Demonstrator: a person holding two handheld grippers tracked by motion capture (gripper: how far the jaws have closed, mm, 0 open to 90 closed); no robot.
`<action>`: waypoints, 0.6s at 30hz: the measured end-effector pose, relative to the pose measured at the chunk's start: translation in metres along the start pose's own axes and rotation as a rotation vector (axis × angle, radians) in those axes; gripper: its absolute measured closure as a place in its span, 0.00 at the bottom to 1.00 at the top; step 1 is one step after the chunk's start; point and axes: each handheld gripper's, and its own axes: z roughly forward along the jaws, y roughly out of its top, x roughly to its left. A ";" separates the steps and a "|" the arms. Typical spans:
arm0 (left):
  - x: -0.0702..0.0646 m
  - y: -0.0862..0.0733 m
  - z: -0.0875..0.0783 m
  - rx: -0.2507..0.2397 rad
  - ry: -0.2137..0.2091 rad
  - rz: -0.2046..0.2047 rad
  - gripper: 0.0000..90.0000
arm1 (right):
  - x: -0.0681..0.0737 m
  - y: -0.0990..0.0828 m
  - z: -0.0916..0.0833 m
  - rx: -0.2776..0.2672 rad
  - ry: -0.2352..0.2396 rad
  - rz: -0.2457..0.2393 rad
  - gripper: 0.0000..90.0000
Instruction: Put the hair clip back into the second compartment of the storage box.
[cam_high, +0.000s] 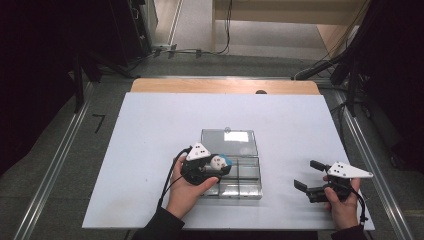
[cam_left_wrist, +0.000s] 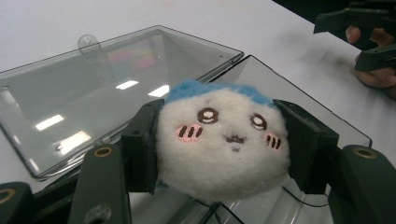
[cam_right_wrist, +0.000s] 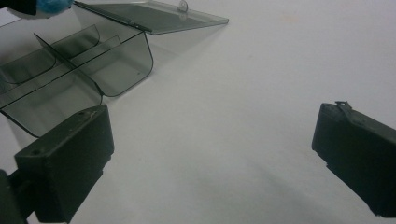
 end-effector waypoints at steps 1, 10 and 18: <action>0.000 0.001 0.001 0.006 0.004 0.002 0.41 | 0.000 0.000 0.000 -0.001 0.000 -0.001 0.00; -0.003 0.007 0.007 0.033 0.018 0.021 0.41 | 0.000 0.000 0.000 0.001 -0.001 -0.001 0.00; 0.002 0.010 0.013 0.066 -0.038 -0.015 0.38 | 0.001 0.000 0.001 0.005 -0.003 -0.001 0.00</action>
